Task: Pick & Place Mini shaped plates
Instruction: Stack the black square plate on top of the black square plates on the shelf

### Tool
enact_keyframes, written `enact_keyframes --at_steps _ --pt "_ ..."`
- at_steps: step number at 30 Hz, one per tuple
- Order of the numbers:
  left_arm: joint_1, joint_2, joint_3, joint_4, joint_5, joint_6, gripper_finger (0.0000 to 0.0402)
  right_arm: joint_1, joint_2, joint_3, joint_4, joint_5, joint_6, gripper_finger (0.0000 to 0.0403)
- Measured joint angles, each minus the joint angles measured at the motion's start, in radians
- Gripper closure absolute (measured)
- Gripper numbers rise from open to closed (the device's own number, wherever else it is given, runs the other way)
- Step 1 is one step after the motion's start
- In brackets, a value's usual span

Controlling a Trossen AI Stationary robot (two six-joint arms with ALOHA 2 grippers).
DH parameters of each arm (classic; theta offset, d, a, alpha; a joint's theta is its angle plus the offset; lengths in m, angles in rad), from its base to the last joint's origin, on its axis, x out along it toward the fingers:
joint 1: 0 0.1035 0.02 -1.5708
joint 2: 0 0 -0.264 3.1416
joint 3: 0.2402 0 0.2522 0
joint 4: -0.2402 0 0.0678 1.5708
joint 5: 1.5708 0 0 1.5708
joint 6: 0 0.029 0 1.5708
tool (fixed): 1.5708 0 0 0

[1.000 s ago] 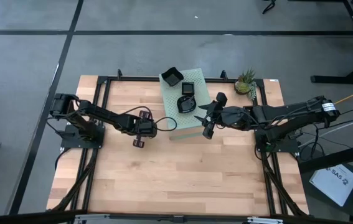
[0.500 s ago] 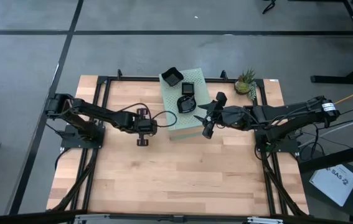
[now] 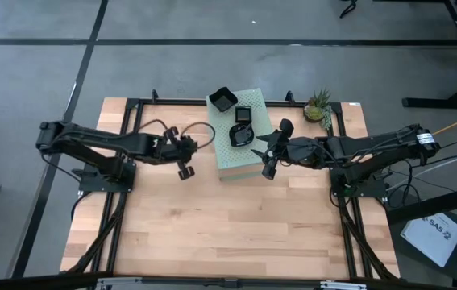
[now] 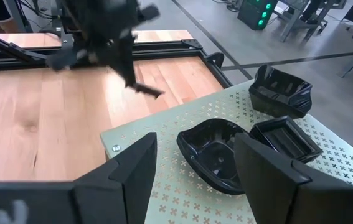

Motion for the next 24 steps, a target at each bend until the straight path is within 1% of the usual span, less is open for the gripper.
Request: enact_keyframes --at_steps 6,10,12,18,21,24 --pt "0.001 -0.049 0.096 0.001 -0.101 -0.019 0.0400 0.000 0.000 0.000 0.000 0.000 -0.025 0.0191" --pt "0.001 -0.050 0.173 0.006 -0.145 0.028 0.0400 0.000 0.000 0.000 0.000 0.000 -0.042 0.0191" --pt "0.001 -0.050 0.203 0.034 -0.159 0.065 0.0400 0.000 0.000 0.000 0.000 0.000 -0.042 0.0191" --pt "0.008 -0.040 0.265 0.147 -0.166 0.192 0.0400 0.000 0.000 0.000 0.000 0.000 -0.042 0.0191" --pt "0.019 -0.006 0.301 0.163 -0.163 0.259 0.0400 0.000 0.000 0.000 0.000 0.000 -0.041 0.0191" --pt "0.036 0.044 0.352 0.174 -0.138 0.317 0.0400 0.000 0.000 0.000 0.001 0.000 -0.041 0.0191"
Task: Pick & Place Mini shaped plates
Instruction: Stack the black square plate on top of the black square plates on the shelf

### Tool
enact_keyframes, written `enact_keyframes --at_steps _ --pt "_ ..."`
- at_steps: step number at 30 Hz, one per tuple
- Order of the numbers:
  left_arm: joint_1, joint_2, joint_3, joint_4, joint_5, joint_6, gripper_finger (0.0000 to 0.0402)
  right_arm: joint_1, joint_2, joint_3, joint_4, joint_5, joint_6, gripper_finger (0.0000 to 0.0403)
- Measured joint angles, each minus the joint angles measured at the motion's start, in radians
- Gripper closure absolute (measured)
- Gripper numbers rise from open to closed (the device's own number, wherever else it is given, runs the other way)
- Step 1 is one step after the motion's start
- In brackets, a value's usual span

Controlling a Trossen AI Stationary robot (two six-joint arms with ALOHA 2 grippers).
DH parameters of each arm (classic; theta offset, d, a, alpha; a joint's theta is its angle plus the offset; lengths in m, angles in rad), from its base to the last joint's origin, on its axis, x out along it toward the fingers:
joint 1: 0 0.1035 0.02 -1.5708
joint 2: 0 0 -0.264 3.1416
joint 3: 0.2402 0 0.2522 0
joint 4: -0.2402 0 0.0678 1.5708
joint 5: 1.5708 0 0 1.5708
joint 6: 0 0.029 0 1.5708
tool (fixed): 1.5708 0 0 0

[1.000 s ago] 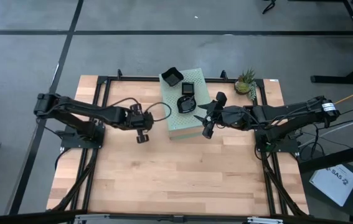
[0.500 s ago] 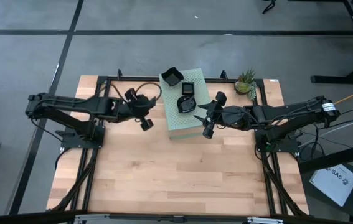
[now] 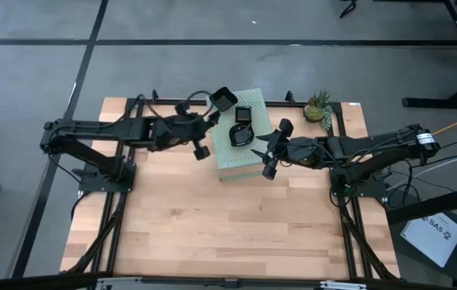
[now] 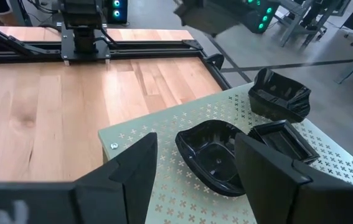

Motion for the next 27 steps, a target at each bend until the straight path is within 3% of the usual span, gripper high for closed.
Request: enact_keyframes --at_steps 14,27 --pt "0.119 0.250 0.246 0.023 0.141 0.139 0.0400 0.000 0.000 0.000 0.003 0.000 0.006 0.0191" --pt "0.185 0.420 0.403 0.016 0.171 0.188 0.0400 0.000 0.000 0.000 0.003 0.000 0.006 0.0191"
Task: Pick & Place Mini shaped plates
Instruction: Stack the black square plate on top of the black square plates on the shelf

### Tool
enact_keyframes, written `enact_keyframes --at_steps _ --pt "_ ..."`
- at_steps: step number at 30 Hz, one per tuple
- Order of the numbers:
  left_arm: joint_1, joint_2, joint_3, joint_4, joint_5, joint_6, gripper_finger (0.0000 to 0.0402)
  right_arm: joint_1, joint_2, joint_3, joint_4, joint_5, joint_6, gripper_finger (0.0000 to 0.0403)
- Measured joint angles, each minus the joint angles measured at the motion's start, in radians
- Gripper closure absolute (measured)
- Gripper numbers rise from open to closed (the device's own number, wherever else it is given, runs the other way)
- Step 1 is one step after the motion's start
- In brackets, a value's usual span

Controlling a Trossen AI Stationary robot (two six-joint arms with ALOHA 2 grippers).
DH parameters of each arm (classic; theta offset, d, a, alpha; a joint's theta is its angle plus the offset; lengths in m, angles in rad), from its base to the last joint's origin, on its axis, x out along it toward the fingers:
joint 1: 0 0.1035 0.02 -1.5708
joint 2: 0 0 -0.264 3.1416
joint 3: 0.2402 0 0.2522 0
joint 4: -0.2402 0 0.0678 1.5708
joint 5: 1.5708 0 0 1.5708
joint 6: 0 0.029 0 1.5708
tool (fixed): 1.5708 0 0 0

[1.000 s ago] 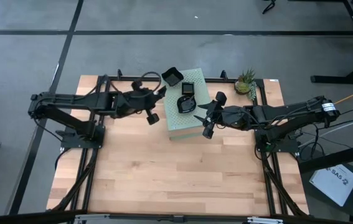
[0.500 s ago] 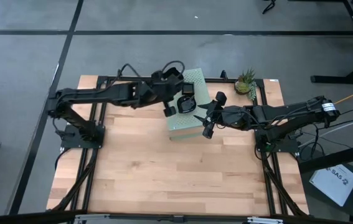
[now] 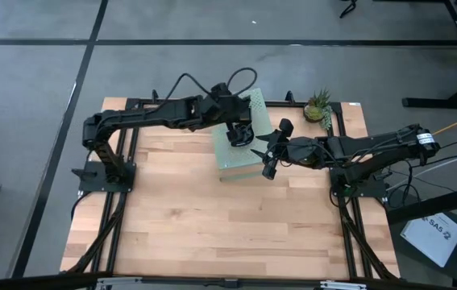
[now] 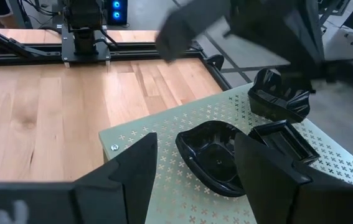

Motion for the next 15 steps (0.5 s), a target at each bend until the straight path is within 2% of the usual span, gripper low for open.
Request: enact_keyframes --at_steps 11,15 --pt "-0.004 0.126 0.015 0.005 -0.017 -0.039 0.0399 0.000 0.000 0.000 -0.004 0.000 -0.003 0.0191" --pt "-0.010 0.146 0.015 0.003 -0.078 -0.012 0.0398 0.000 0.000 0.000 -0.005 0.000 -0.003 0.0191"
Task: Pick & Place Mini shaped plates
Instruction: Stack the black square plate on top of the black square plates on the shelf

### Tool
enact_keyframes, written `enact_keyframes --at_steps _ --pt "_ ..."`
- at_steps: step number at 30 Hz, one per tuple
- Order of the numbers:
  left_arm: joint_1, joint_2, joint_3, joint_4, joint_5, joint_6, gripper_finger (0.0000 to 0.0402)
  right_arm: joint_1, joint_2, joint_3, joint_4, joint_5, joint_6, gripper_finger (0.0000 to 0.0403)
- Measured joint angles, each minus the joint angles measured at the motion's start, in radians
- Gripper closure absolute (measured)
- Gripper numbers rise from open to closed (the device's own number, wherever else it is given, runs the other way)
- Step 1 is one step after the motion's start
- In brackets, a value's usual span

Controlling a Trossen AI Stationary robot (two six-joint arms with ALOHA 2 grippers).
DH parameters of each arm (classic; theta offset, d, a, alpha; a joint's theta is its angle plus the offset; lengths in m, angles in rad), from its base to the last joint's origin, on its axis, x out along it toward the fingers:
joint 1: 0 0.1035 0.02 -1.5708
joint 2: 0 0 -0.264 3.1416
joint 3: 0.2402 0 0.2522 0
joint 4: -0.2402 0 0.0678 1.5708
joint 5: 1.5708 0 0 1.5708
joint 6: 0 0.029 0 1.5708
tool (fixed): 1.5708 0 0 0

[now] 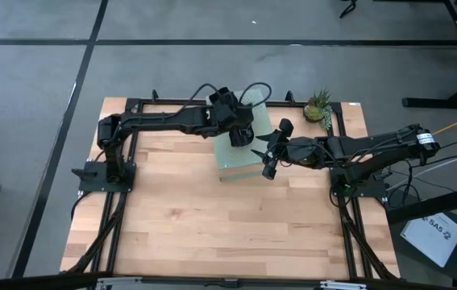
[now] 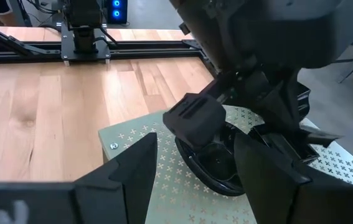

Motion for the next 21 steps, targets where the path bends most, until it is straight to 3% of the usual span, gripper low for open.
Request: enact_keyframes --at_steps 6,17,21 --pt "0.000 0.000 0.000 -0.006 -0.045 0.001 0.0398 0.000 0.000 0.000 0.000 0.000 0.000 0.0191" --pt "0.000 0.000 0.000 -0.035 -0.014 -0.023 0.0396 0.000 0.000 0.000 0.000 0.000 -0.001 0.0191" --pt "0.001 0.000 0.000 -0.035 -0.013 -0.025 0.0377 0.000 0.000 0.000 0.000 0.000 0.000 0.0191"
